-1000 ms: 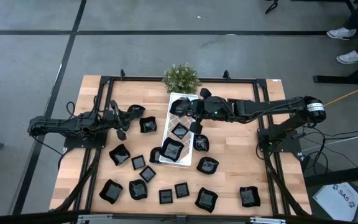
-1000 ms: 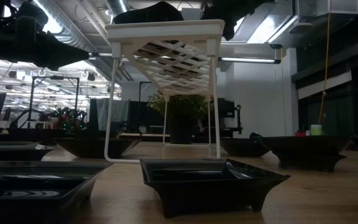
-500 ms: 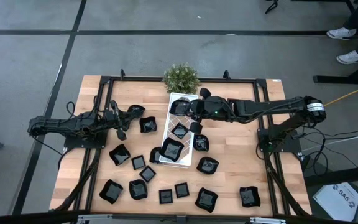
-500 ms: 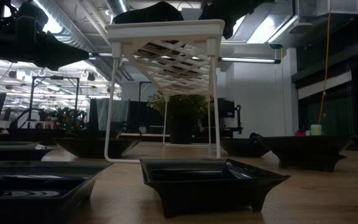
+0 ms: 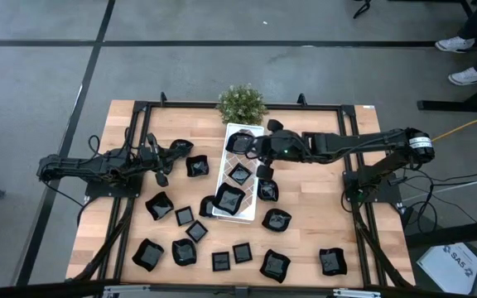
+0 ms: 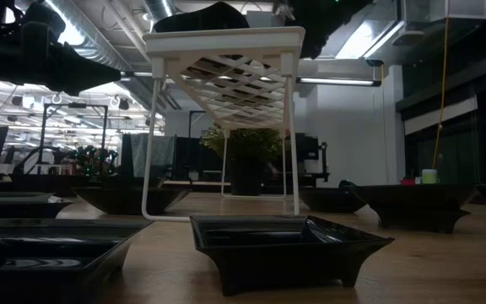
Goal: Pick & Place Mini shaped plates
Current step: Stack the distorted square plate on top of the distorted square plate on the shelf
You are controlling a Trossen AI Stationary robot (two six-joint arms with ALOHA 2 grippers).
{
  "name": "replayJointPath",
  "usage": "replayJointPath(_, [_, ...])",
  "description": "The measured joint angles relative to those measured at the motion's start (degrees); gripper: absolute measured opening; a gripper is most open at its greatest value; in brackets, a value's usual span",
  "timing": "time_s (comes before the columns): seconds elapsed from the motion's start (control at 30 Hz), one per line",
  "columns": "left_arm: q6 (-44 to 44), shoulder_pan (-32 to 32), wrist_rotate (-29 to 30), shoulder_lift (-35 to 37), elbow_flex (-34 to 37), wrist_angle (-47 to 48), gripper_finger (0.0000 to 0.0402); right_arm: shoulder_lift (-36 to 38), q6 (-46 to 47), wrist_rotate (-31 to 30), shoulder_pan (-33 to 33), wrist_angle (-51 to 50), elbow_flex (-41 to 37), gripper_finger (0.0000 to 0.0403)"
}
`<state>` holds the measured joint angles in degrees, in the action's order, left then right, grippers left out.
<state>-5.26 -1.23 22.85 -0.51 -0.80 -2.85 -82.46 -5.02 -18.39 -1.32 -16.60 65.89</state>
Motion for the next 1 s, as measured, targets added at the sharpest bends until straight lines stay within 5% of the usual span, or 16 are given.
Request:
replayJointPath(0.5, [-0.02,0.0,0.0,0.0,0.0,-0.02,0.0053,0.02,-2.57,12.59,6.35,-9.78,0.0,0.006])
replayJointPath(0.77, [0.0,0.0,0.0,0.0,0.0,0.0,0.0052,0.02,5.31,12.97,12.45,-15.44,0.0,0.0059])
replayJointPath(1.0, [-0.02,0.0,0.01,0.01,0.0,-0.01,0.0054,0.02,13.61,19.05,17.63,-18.54,0.0,0.0059])
